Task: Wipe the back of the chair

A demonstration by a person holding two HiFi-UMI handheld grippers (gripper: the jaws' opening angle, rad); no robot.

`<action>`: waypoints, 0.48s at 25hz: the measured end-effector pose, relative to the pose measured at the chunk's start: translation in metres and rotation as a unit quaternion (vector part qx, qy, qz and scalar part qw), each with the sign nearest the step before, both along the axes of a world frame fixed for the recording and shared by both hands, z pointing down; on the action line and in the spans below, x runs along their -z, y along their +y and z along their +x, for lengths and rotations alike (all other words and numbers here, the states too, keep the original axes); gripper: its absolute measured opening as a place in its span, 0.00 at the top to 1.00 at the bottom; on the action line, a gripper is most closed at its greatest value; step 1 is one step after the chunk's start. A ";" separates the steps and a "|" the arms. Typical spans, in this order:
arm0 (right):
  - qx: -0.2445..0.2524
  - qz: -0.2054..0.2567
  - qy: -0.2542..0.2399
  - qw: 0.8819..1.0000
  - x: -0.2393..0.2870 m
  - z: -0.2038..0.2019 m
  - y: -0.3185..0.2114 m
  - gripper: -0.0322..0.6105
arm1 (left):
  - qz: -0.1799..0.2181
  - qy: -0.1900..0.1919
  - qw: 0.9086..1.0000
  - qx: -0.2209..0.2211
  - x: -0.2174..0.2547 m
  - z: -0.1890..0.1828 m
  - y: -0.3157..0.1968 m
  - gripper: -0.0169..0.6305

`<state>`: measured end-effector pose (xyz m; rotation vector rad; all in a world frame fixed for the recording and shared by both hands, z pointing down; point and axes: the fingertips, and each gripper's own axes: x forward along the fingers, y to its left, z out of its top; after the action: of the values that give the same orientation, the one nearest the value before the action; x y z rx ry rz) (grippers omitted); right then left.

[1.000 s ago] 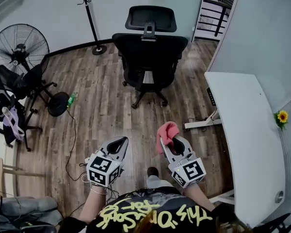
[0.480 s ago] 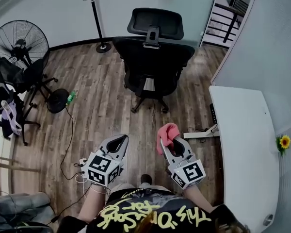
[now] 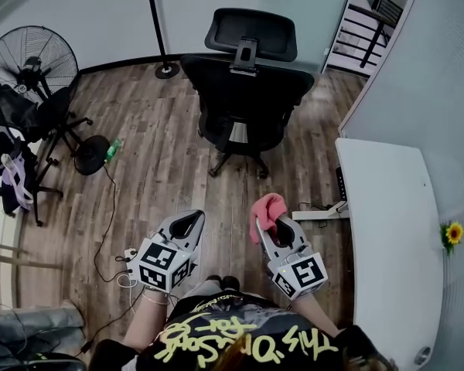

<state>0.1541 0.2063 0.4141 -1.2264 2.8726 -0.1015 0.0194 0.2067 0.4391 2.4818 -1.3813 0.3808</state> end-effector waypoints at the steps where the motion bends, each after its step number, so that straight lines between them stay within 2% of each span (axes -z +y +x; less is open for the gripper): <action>1: -0.001 0.001 0.000 1.000 0.001 0.001 0.000 0.85 | 0.001 0.000 1.000 -0.002 0.000 0.001 -0.001 0.99; 12: -0.004 0.005 -0.001 1.000 0.003 0.000 -0.010 0.85 | 0.004 -0.005 1.000 -0.008 0.003 0.001 -0.012 0.98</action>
<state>0.1543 0.1964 0.4113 -1.2352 2.8623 -0.0890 0.0199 0.1943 0.4359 2.5019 -1.3686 0.3920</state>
